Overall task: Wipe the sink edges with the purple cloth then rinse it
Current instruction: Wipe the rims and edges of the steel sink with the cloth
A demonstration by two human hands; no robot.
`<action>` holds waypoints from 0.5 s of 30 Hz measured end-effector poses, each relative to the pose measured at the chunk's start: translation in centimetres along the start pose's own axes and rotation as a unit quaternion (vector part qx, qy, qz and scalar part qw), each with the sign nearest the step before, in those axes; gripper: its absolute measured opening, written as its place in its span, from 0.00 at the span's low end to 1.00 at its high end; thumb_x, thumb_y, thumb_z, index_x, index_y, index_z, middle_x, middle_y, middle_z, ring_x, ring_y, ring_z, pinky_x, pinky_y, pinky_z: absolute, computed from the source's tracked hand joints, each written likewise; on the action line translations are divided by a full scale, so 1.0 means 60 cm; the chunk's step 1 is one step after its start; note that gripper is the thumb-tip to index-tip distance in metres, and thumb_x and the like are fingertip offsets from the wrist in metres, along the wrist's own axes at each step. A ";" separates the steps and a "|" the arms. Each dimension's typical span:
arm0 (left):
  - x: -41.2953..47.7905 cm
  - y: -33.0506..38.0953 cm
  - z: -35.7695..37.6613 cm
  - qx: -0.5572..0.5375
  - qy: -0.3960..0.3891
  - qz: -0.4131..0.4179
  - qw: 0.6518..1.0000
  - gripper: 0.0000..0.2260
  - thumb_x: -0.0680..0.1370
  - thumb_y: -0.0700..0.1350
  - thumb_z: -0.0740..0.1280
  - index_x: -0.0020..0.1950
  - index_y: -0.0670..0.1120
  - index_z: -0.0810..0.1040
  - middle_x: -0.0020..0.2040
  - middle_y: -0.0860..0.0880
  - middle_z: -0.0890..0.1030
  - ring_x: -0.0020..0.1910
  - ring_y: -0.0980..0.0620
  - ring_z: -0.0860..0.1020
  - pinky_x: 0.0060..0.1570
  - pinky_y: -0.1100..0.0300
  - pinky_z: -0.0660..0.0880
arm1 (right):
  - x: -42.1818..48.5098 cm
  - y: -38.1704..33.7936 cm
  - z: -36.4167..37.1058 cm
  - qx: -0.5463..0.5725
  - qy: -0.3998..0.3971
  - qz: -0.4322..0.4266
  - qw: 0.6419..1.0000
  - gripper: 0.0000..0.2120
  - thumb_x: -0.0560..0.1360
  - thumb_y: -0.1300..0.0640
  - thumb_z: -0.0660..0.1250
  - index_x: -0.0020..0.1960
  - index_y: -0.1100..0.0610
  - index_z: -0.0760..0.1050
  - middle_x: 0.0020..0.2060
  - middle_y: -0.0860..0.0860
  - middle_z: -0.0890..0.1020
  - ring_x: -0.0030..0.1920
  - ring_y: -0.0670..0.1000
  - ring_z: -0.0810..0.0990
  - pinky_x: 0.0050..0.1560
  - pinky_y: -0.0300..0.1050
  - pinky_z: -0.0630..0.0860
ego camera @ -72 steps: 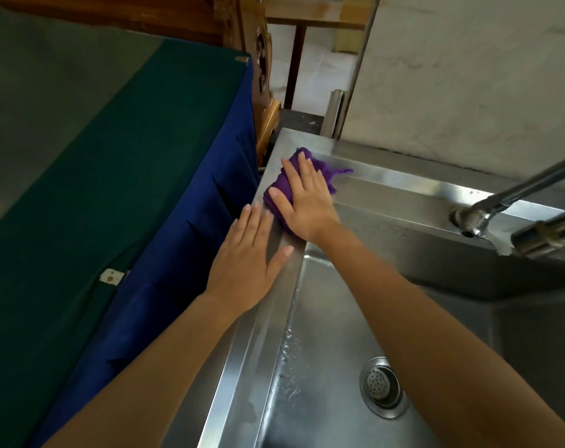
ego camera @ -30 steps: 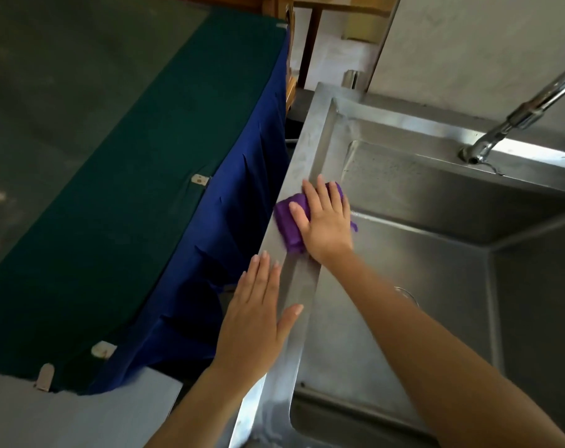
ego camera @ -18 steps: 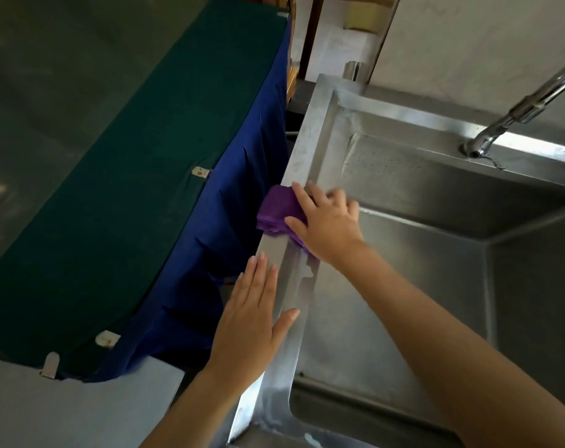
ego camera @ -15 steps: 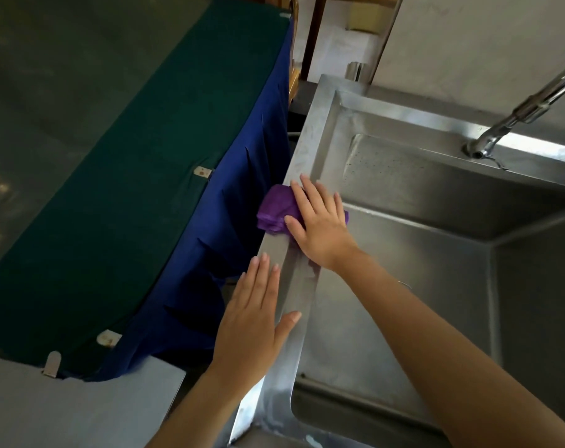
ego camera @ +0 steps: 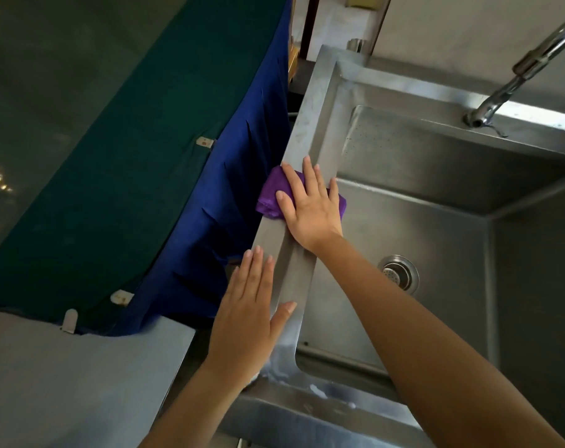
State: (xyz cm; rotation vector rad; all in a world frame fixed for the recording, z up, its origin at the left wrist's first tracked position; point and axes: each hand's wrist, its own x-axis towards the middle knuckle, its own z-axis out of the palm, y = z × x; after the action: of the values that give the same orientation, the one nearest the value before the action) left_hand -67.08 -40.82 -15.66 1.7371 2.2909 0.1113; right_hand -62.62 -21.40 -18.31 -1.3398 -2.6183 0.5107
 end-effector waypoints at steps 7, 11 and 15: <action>-0.057 -0.005 0.010 -0.021 0.007 -0.007 1.000 0.32 0.77 0.63 0.41 0.75 0.44 0.51 0.76 0.45 0.51 0.75 0.45 0.48 0.72 0.50 0.48 | -0.063 -0.024 0.009 0.012 0.008 -0.007 1.000 0.29 0.78 0.38 0.44 0.75 0.45 0.40 0.76 0.57 0.42 0.76 0.56 0.42 0.74 0.60 0.42; -0.061 -0.010 0.014 -0.022 0.005 0.004 1.000 0.33 0.76 0.64 0.37 0.75 0.46 0.43 0.77 0.47 0.44 0.75 0.48 0.41 0.72 0.55 0.39 | -0.079 -0.041 -0.004 0.006 0.112 0.092 0.989 0.34 0.74 0.34 0.55 0.73 0.52 0.58 0.69 0.61 0.64 0.67 0.62 0.64 0.69 0.57 0.60; -0.061 -0.011 0.017 -0.025 0.013 0.000 1.000 0.33 0.74 0.66 0.32 0.74 0.49 0.39 0.76 0.49 0.41 0.75 0.50 0.38 0.69 0.59 0.34 | -0.089 -0.072 0.004 -0.006 0.118 0.142 0.983 0.29 0.76 0.37 0.55 0.68 0.56 0.65 0.57 0.61 0.72 0.55 0.61 0.69 0.60 0.55 0.67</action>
State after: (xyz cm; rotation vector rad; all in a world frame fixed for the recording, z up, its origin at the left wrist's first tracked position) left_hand -66.53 -44.57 -16.17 1.7217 2.2860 0.1909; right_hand -62.80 -28.09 -16.85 -1.6754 -2.2600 0.3459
